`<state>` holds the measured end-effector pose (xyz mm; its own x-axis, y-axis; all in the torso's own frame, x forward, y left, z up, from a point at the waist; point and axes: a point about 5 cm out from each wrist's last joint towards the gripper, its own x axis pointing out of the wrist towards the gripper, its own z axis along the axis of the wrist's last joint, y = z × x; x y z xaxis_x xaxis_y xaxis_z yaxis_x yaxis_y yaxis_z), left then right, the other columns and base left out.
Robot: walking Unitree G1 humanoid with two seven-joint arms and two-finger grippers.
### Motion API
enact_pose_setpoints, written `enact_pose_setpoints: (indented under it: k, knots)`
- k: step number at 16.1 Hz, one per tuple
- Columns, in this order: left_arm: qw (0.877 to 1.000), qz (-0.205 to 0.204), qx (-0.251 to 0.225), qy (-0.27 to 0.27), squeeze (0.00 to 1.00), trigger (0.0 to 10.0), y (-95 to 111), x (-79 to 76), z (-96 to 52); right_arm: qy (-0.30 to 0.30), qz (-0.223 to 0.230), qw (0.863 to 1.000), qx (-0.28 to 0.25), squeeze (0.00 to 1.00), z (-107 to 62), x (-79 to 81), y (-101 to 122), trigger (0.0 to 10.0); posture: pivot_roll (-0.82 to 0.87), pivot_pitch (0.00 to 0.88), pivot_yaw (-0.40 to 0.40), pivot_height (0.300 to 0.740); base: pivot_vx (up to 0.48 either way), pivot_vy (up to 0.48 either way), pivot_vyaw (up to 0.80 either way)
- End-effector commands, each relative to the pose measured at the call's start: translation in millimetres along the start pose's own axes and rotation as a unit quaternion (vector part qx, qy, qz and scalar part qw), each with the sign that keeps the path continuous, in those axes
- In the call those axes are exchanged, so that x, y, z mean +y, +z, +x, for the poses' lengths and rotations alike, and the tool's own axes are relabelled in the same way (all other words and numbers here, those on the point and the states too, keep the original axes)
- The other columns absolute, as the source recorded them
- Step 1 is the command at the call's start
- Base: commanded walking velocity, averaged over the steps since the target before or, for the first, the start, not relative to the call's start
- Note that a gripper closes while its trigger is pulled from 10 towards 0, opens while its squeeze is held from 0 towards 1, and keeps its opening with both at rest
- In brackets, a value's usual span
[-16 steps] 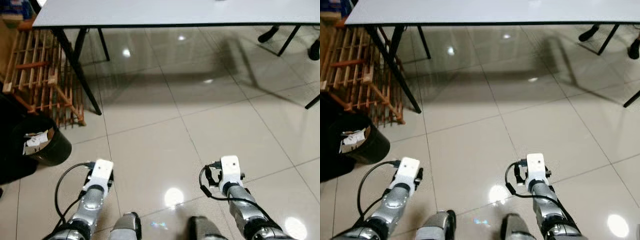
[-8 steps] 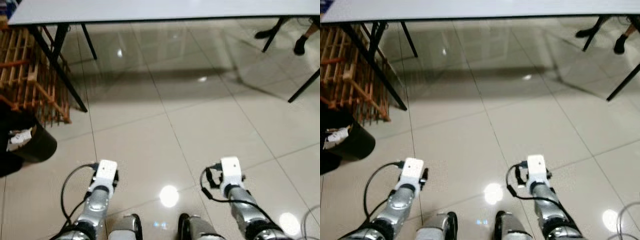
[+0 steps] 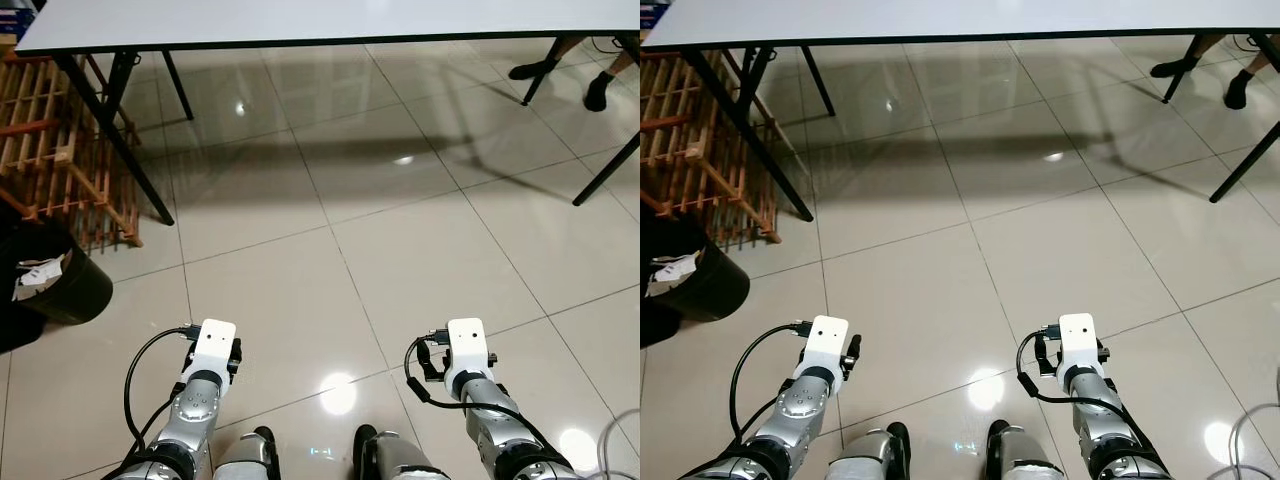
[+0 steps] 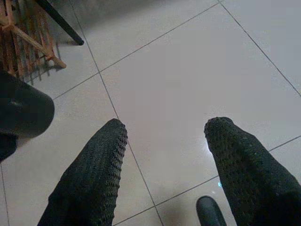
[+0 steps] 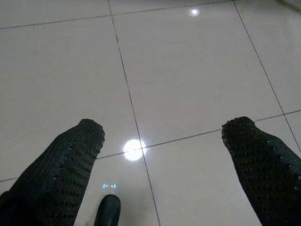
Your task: Picking trash to rubbish bin
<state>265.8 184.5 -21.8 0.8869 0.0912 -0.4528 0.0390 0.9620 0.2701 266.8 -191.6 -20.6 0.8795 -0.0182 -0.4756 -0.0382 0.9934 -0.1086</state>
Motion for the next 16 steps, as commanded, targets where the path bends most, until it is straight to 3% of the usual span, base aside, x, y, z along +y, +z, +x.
enact_pose_setpoints:
  k: [1, 6, 10, 15, 16]
  knots:
    - [1.000, 0.002, 0.015, -0.001, 0.00, 10.0, -9.4, 1.7, -3.5, 0.000, 0.004, 1.000, 0.023, 0.00, -4.0, 0.4, -11.7, 10.0, 0.01, 0.237, 0.016, 0.740, 0.289, 0.000, 0.00]
    - [1.000, 0.003, 0.018, -0.003, 0.00, 10.0, -9.4, 2.2, -3.1, -0.005, 0.011, 1.000, 0.021, 0.00, -3.4, 2.0, -10.7, 10.0, 0.01, 0.239, 0.020, 0.740, 0.302, 0.000, 0.00]
    - [1.000, 0.002, -0.013, -0.009, 0.00, 10.0, 5.8, -2.5, 1.7, -0.025, 0.018, 1.000, 0.002, 0.00, 0.3, -6.5, 0.7, 10.0, 0.01, 0.237, 0.024, 0.740, 0.302, 0.000, 0.00]
    - [0.988, 0.011, -0.152, 0.002, 0.00, 10.0, 70.1, 2.8, 13.8, -0.051, 0.056, 0.984, -0.160, 0.00, 10.1, -17.0, 68.2, 10.0, 0.01, 0.241, 0.029, 0.740, 0.299, 0.000, 0.00]
    - [0.977, 0.011, -0.214, 0.011, 0.00, 10.0, 98.3, 6.7, 14.1, -0.056, 0.057, 0.972, -0.221, 0.00, 10.3, -19.4, 97.4, 10.0, 0.01, 0.243, 0.033, 0.740, 0.304, 0.000, 0.00]
